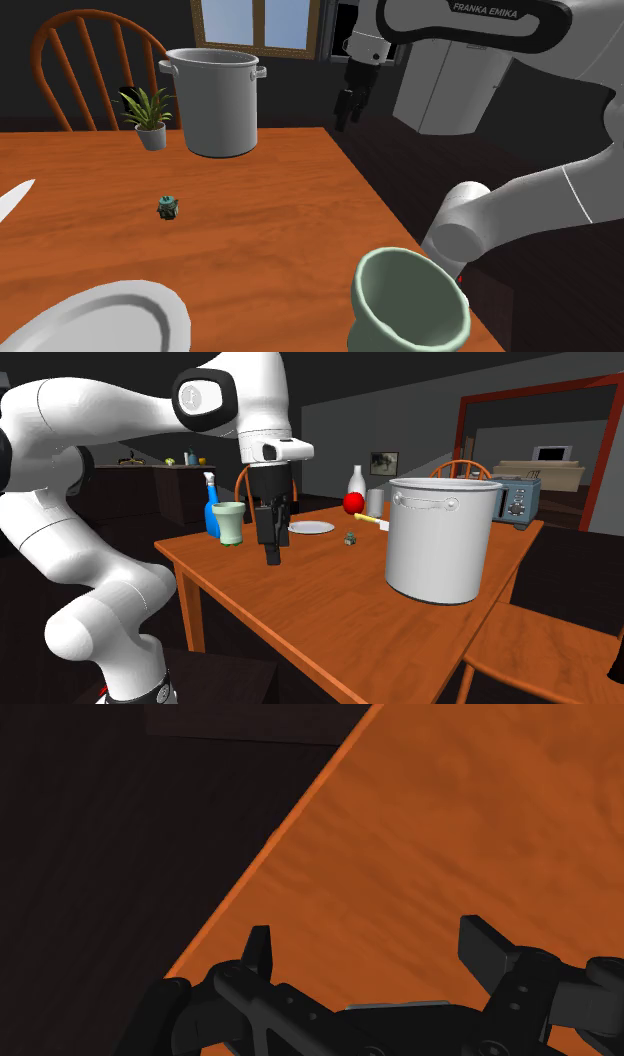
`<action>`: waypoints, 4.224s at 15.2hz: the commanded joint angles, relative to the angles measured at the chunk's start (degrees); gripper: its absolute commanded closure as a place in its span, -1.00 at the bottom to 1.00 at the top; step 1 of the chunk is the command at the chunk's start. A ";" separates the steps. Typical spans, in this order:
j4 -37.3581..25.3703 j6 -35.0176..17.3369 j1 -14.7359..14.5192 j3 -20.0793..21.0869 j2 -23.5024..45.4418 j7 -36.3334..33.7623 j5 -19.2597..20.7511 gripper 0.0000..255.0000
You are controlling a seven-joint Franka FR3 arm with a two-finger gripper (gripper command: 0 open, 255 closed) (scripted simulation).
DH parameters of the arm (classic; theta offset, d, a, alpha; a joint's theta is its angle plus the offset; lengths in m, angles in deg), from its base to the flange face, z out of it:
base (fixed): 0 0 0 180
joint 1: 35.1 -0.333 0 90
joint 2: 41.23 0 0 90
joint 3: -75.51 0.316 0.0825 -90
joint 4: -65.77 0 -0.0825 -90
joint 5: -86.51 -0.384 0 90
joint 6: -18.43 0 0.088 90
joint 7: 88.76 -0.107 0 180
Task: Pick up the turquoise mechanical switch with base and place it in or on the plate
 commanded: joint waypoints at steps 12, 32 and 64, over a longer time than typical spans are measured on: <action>-9.10 -4.63 -4.45 11.24 14.45 -8.97 -4.05 -1.00; -44.21 -3.56 -14.47 28.53 53.04 -28.80 7.63 -1.00; -48.16 -4.95 -17.84 29.22 59.68 -31.35 10.99 1.00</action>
